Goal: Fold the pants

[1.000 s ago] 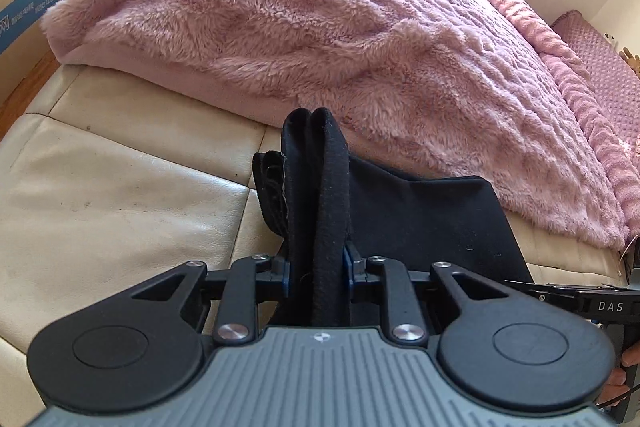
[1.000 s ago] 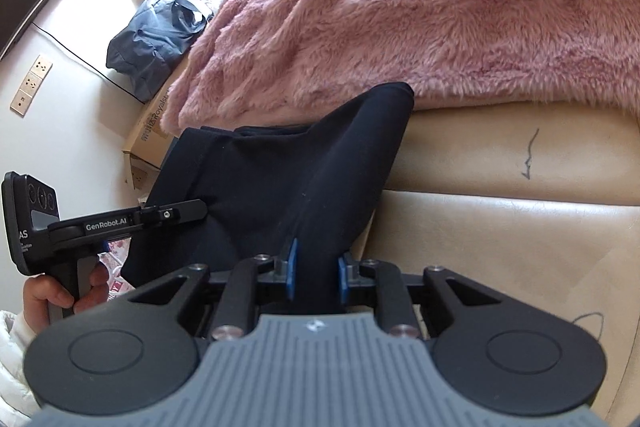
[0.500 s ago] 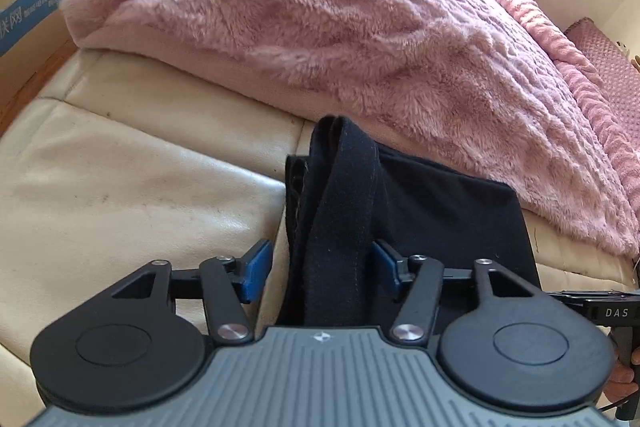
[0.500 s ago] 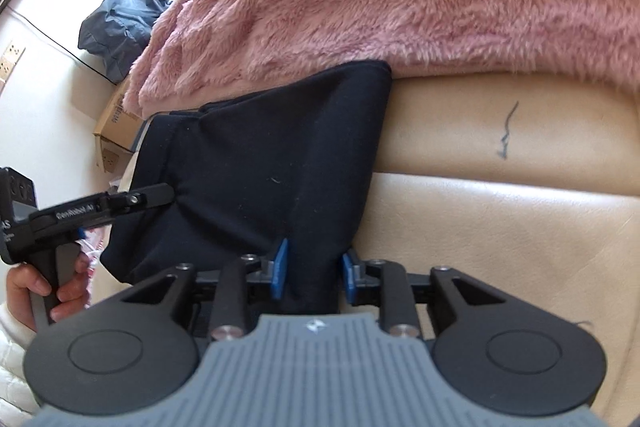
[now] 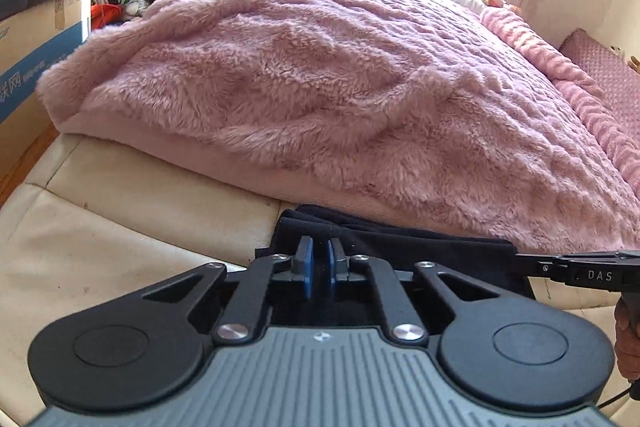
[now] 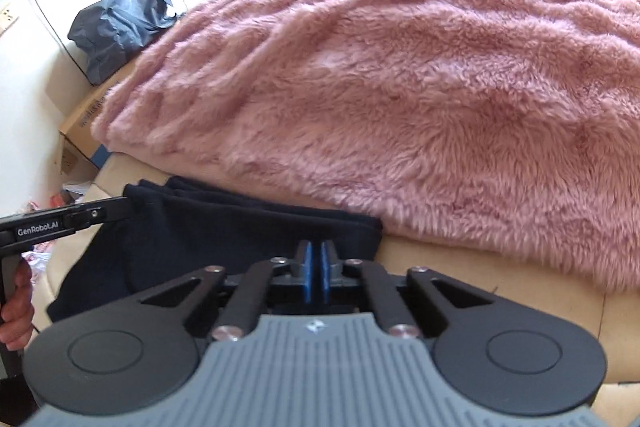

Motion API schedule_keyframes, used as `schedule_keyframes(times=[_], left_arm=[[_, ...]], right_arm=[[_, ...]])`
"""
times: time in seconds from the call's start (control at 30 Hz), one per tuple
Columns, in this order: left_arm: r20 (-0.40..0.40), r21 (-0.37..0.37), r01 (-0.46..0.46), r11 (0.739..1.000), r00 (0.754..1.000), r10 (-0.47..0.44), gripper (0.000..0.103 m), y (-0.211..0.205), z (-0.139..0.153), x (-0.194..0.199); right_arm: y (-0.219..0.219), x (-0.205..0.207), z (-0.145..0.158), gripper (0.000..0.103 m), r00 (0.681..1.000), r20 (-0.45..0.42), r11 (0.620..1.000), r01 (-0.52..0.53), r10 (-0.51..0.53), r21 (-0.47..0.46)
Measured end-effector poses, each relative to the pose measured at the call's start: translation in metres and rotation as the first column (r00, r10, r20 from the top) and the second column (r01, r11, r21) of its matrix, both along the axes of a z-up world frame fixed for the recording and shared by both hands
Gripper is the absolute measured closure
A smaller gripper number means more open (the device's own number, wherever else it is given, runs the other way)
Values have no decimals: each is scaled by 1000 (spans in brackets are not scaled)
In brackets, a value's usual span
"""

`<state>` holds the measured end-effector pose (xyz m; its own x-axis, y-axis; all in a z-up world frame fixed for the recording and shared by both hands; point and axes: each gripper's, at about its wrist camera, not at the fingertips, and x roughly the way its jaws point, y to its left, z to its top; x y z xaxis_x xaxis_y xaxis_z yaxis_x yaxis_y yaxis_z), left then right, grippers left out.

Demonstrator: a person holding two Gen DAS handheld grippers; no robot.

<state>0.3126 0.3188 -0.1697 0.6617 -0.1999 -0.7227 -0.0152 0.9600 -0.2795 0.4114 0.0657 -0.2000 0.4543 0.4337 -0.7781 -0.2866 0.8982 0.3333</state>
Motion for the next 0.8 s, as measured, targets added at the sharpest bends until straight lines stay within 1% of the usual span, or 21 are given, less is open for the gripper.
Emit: schedule_keyframes(times=[0.03, 0.07, 0.13, 0.23, 0.3, 0.37, 0.43, 0.57, 0.63, 0.73, 0.77, 0.8], left_arm=[[2, 10, -14, 1000, 1000, 14, 97, 2, -5, 2], [6, 9, -25, 1000, 1000, 25, 97, 4, -8, 3], [3, -16, -56, 998, 998, 56, 97, 9, -11, 6], [0, 15, -65, 998, 998, 65, 97, 6, -7, 6], [3, 43, -65, 997, 998, 65, 97, 3, 2, 1], [29, 57, -62, 996, 998, 60, 96, 3, 16, -14], [47, 77, -29, 997, 999, 25, 96, 0, 27, -33], [50, 170, 51, 984, 997, -61, 96, -10, 40, -77], [33, 212, 67, 975, 997, -75, 96, -12, 38, -93], [3, 230, 69, 971, 997, -72, 96, -12, 27, -108], [-6, 235, 66, 970, 998, -67, 96, -12, 22, -110], [-12, 232, 66, 970, 998, -65, 96, -12, 18, -111]], right_arm=[[0, 3, -4, 103, 1000, -2, 1000, 3, -3, -4], [1, 7, -8, 103, 1000, -7, 1000, 10, -10, -8], [-1, 11, -12, 103, 1000, -17, 1000, 25, -25, 0], [1, 11, -11, 103, 999, -24, 999, 47, -47, -2], [1, 5, -4, 103, 999, -10, 999, 53, -53, -11], [0, -12, 9, 103, 999, 20, 999, 38, -37, -23], [-1, -36, 20, 101, 999, 43, 1000, 0, 1, -22], [3, -92, 33, 101, 993, 90, 996, -73, 77, -50], [8, -123, 36, 101, 986, 112, 991, -112, 120, -69], [17, -158, 32, 100, 978, 110, 981, -167, 178, -104], [21, -167, 28, 96, 974, 110, 976, -183, 196, -122], [24, -173, 25, 95, 972, 114, 971, -188, 206, -151]])
